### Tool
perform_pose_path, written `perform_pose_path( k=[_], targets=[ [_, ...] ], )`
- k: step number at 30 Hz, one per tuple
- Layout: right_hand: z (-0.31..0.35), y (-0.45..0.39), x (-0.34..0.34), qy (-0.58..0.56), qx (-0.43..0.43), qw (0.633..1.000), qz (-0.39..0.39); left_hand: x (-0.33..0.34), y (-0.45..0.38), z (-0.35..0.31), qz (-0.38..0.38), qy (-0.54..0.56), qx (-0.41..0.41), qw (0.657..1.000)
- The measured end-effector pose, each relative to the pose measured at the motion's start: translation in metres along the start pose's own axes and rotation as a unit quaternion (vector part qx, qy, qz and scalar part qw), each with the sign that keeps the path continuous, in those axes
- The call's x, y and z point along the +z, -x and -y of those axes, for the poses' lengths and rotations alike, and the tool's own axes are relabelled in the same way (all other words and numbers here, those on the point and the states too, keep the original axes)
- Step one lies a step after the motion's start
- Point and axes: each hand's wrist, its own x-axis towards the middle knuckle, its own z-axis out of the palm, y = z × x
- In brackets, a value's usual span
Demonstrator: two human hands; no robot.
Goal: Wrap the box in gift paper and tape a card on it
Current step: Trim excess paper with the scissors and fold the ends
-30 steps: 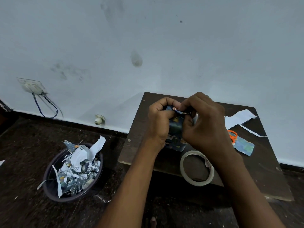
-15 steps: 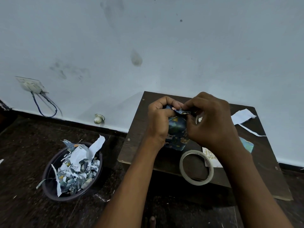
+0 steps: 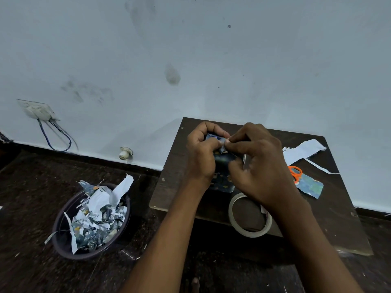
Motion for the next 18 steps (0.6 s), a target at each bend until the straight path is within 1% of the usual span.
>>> perform_pose_path(
  k=[5, 10, 12, 16, 18],
  targets=[
    [-0.002, 0.010, 0.001, 0.011, -0.001, 1.000, 0.007, 0.002, 0.000, 0.001, -0.024, -0.007, -0.010, 1.000],
    [-0.003, 0.013, 0.009, 0.020, 0.004, 0.997, -0.070, 0.003, 0.002, -0.004, -0.054, 0.029, -0.038, 0.997],
    [-0.002, 0.014, 0.010, 0.020, 0.005, 0.996, -0.082, 0.002, 0.002, -0.003, -0.060, 0.040, -0.034, 0.997],
    [0.002, 0.014, 0.013, 0.005, 0.009, 0.996, -0.091, 0.001, 0.002, -0.003, -0.082, 0.077, -0.019, 0.994],
    [0.004, 0.015, 0.017, 0.009, 0.016, 0.997, -0.077, 0.001, 0.002, -0.003, -0.094, 0.086, -0.018, 0.992]
  ],
)
